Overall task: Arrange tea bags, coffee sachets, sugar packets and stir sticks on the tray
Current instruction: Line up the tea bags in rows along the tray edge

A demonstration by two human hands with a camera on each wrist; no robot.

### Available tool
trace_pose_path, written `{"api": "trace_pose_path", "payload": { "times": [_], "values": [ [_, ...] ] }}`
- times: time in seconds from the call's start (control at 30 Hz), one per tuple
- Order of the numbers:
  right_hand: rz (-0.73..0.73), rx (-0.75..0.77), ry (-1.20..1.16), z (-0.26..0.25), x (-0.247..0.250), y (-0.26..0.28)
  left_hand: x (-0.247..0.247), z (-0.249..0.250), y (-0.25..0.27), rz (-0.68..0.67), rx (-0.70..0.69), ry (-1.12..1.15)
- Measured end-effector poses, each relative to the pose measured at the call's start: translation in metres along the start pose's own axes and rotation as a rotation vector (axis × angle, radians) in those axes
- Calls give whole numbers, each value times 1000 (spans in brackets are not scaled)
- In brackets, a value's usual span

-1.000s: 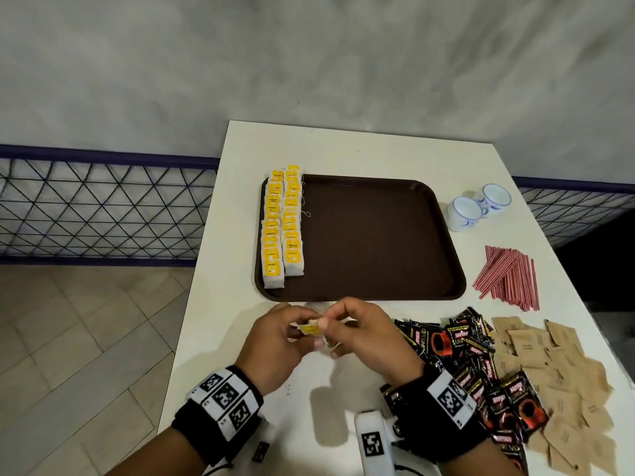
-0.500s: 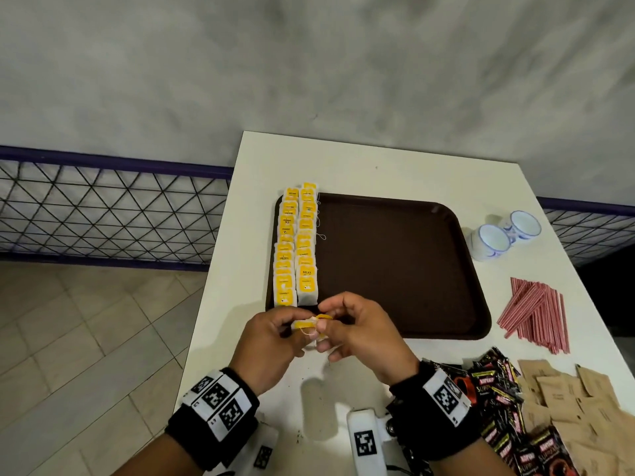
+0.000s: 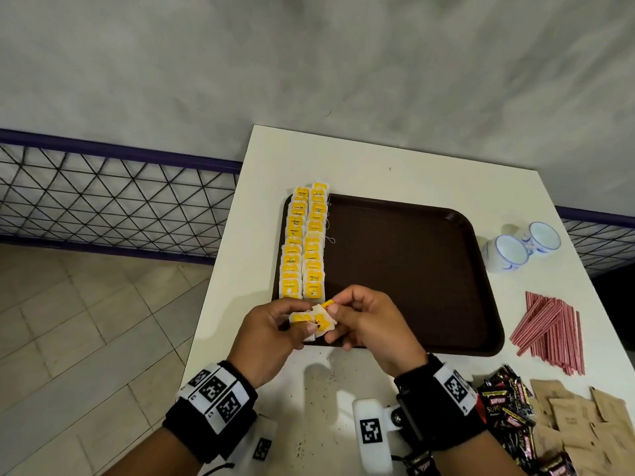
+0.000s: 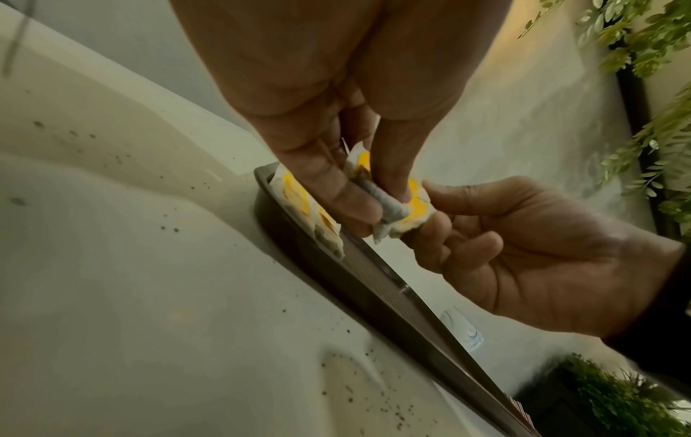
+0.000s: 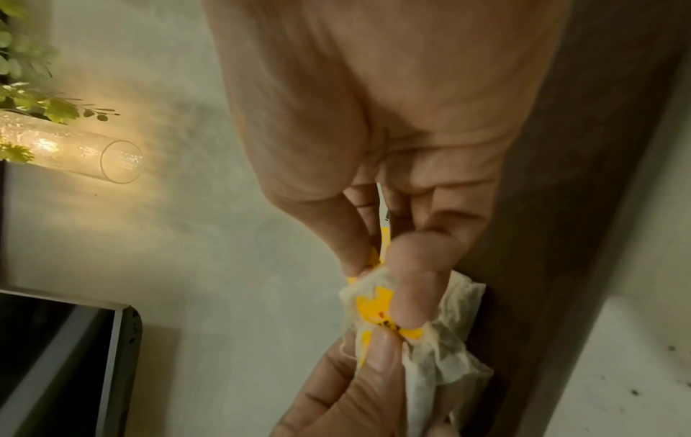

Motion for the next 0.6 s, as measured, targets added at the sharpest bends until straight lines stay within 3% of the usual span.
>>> {"api": "trace_pose_path", "payload": {
  "times": [0.17,0.6],
  "values": [
    [35,4,4,1,2,-4,3,-2,1,-5,19,1],
    [-84,-3,54,4,-6,-8,6,-3,1,-34,13,-41]
  ]
}}
Point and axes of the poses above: each hand's wrist, its own y-axis away from the middle knuckle, its own x-axis out of the back of the hand, z = x × y, the point moved 3 cm from there along -y, towards the middle knuckle, and after that the axes turned 9 degrees about -x, right-handed, at the moved point
